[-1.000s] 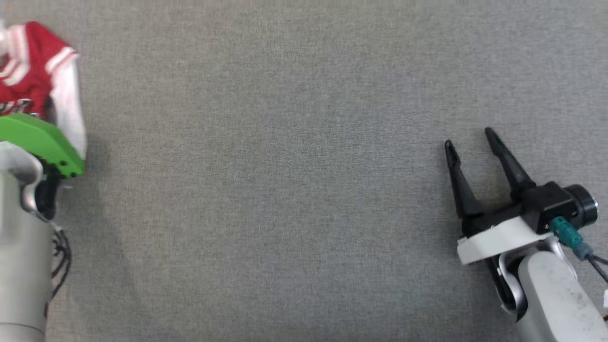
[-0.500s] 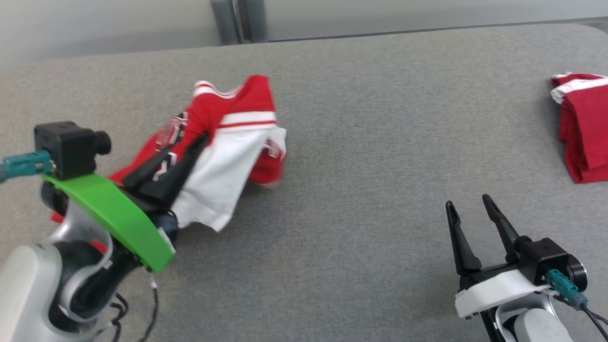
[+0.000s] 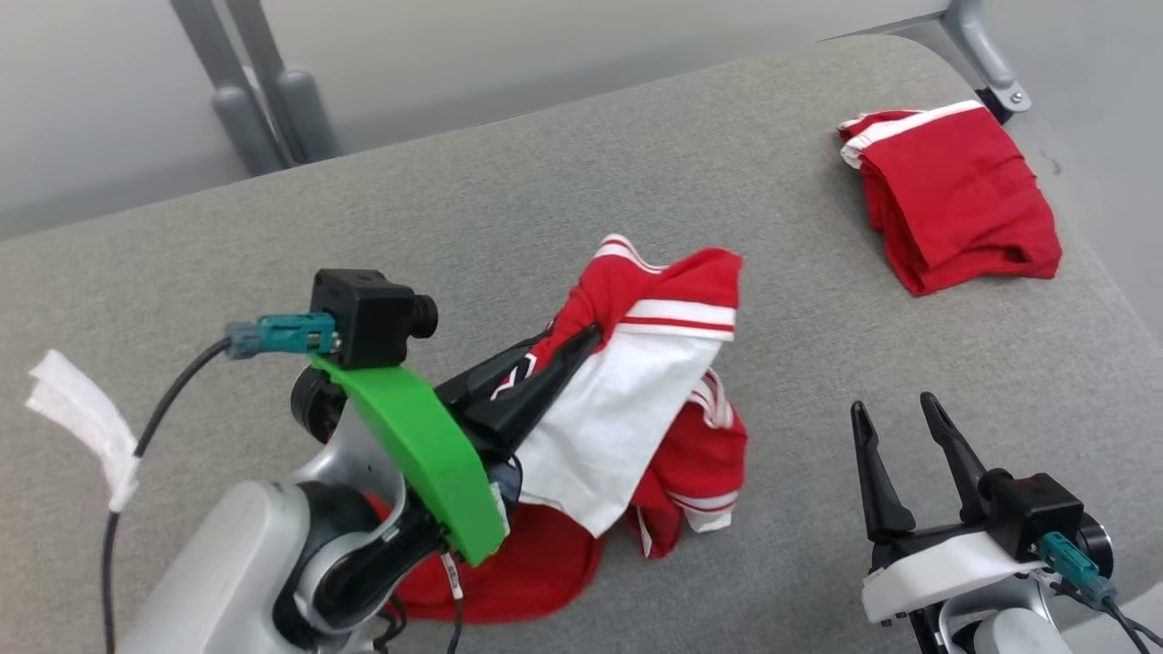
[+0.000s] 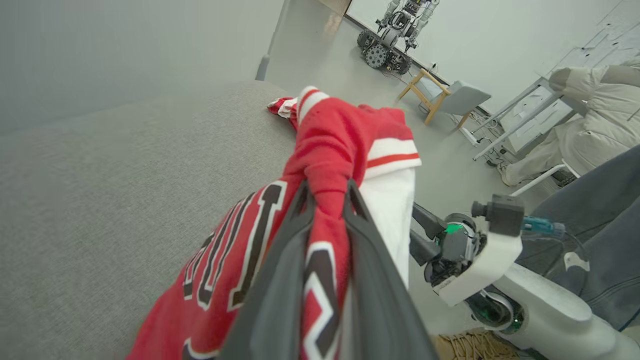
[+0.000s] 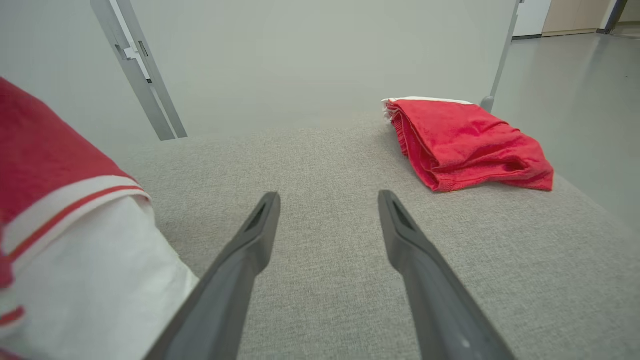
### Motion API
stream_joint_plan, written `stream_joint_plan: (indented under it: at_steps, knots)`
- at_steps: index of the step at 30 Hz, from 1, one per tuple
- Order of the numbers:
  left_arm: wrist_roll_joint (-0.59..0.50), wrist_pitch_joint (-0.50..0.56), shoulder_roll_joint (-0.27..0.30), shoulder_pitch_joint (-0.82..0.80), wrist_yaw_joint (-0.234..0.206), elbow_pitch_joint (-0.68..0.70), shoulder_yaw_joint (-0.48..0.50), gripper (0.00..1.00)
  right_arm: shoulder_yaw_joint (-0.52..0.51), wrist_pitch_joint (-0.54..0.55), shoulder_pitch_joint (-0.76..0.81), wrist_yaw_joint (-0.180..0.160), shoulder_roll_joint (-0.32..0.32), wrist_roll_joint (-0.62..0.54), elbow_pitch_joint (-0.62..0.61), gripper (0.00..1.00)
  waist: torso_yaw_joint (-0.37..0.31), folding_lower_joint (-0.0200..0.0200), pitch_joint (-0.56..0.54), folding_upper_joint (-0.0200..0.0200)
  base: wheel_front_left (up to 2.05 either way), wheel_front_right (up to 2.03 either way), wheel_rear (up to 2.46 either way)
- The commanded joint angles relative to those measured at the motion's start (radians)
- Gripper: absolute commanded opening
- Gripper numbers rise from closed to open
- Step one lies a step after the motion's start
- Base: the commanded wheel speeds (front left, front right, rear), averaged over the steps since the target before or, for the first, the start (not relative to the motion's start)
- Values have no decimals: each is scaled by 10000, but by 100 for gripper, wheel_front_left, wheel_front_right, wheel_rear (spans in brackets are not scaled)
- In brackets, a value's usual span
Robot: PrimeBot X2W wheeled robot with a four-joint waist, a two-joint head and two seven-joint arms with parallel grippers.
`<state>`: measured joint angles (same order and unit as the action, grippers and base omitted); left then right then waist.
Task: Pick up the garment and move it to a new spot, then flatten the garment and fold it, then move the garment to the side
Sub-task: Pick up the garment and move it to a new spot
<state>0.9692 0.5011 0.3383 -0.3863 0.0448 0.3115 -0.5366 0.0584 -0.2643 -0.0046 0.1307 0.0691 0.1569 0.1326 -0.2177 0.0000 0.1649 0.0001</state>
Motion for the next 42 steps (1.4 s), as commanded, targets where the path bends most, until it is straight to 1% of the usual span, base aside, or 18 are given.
stream_joint_plan:
  at_steps: [1,4,6,9,10,11,12,14,17,20,22,26,28,31,33,37,40,42]
  knots:
    - [-274,-99,-74,-148,32,-653,-109,0,31,2,21,0,-53,14,41,100,-521,0,43,-1,0,0,0]
    - [-1184,-494,-210,-417,101,-2767,-559,0,96,2,-59,0,-68,-64,128,100,-590,0,141,-1,0,0,0]
    - [-1785,-1080,-466,-598,16,-4262,-752,0,149,2,-117,0,-77,-100,200,100,-598,0,169,-1,0,0,0]
    - [-2535,-1846,-784,-734,54,-6253,-1190,0,190,2,-177,0,-70,-151,311,100,-560,0,138,-1,0,0,0]
    - [-2803,-2239,-923,-780,42,-6898,-1310,33,187,2,-209,0,-66,-167,345,100,-517,0,117,-1,0,0,0]
    - [-3019,-2548,-1004,-803,61,-7403,-1449,83,195,2,-218,0,-51,-186,361,100,-473,0,88,-1,0,0,0]
    - [-3296,-3019,-1120,-843,-47,-7904,-1515,100,201,2,-227,0,-20,-209,394,100,-420,0,42,-1,0,0,0]
    - [-3454,-3827,-1437,-885,-78,-8490,-1541,100,113,2,-208,0,66,-205,379,100,-255,0,-73,-1,0,0,0]
    - [-3810,-5337,-1737,-922,-468,-8709,-1315,100,-124,2,-45,0,235,-265,265,100,109,0,-333,-1,0,0,0]
    - [-3967,-6699,-1918,-477,-931,-8388,-1042,100,-549,2,197,0,427,-413,19,100,597,0,-671,-1,0,0,0]
    - [-4028,-7233,-1897,-133,-1262,-7995,-873,100,-882,2,315,0,520,-507,-185,100,940,0,-865,-1,0,0,0]
    - [-4404,-7605,-1611,960,-1885,-6902,-493,100,-1509,2,622,-1,668,-607,-514,100,1662,0,-1246,-1,0,0,0]
    - [-4546,-7663,-1428,1656,-2086,-6335,-247,100,-1836,2,769,0,707,-638,-613,100,2023,0,-1408,-1,0,0,0]
    - [-4971,-7659,-1103,2749,-2383,-5373,432,100,-2211,2,996,0,738,-691,-674,100,2464,0,-1626,-1,0,0,0]
    - [-5233,-7657,-1052,3601,-2512,-4805,1047,100,-2420,2,1092,0,704,-719,-738,100,2728,0,-1721,-1,0,0,0]
    - [-5560,-7660,-1156,4903,-2439,-4029,2310,100,-2637,2,1338,0,596,-752,-724,100,3041,0,-1857,-1,0,0,0]
    - [-5843,-7662,-1317,5643,-2095,-3816,3007,100,-2738,2,1471,0,571,-754,-620,100,3178,0,-1887,-1,0,0,0]
    - [-6055,-7662,-1440,5914,-1749,-3733,3486,100,-2720,2,1537,0,552,-817,-503,100,3203,0,-1881,-1,0,0,0]
